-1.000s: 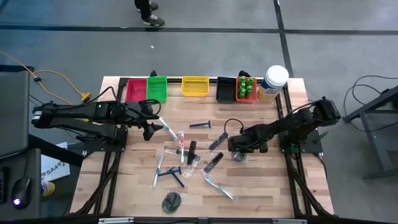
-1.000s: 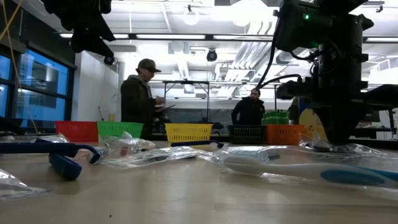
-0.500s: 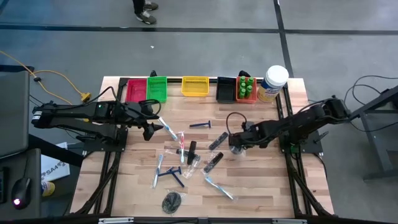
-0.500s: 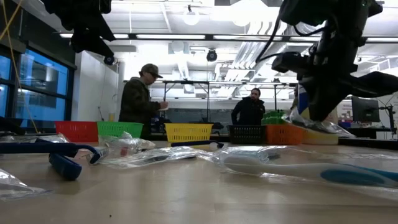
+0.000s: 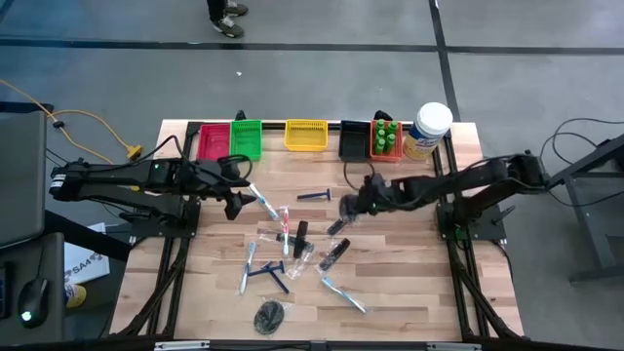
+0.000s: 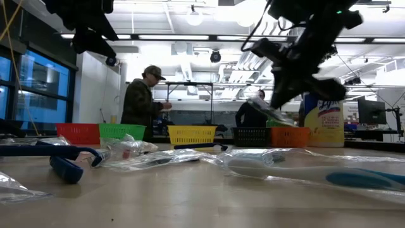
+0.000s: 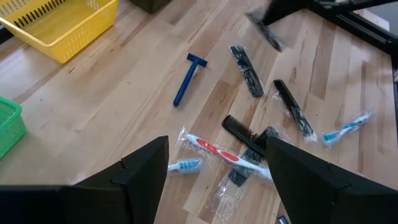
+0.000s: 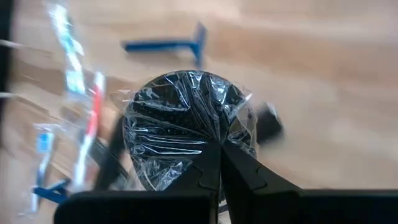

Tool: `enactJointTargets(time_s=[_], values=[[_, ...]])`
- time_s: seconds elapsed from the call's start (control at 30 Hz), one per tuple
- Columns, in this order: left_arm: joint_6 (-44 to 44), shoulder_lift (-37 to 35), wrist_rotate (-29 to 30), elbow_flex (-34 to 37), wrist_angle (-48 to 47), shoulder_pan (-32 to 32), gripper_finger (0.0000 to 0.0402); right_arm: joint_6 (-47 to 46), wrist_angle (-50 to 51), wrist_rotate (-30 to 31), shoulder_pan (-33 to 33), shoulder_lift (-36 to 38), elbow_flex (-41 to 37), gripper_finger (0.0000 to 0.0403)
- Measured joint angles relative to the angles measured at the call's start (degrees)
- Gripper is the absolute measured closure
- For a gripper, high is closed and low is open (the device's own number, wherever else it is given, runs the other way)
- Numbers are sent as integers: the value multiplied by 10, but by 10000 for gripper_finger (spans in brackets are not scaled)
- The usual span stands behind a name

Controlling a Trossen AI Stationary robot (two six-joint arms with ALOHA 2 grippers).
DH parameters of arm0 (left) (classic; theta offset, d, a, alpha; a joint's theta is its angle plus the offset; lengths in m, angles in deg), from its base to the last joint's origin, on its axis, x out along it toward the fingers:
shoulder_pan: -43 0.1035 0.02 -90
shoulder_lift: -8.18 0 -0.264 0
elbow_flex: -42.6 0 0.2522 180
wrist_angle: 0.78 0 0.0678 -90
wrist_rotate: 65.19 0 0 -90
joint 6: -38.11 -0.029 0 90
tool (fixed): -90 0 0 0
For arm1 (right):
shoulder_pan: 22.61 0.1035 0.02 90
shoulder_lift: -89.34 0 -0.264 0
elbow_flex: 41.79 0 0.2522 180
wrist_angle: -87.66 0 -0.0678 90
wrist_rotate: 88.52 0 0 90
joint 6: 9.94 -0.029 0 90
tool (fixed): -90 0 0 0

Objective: Pick & Place Travel size toiletries
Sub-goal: Put the black hairbrush into the black bin

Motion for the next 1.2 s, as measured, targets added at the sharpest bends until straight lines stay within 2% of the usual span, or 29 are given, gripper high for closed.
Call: enactJointTargets(time_s=[0.27,0.53,0.73,0.83,1.0,1.2], values=[[33,0,3,0,10,0,140,190,-74,-7,-113,32,1,400],[60,0,30,0,35,0,140,435,-70,-22,-197,41,54,400],[68,0,32,0,66,0,140,588,-65,40,-233,41,64,400],[70,0,32,0,79,0,140,653,-63,48,-248,40,63,400],[75,0,50,0,88,0,140,705,-67,44,-266,18,64,400],[80,0,57,0,93,0,140,705,-36,49,-287,-48,127,400]])
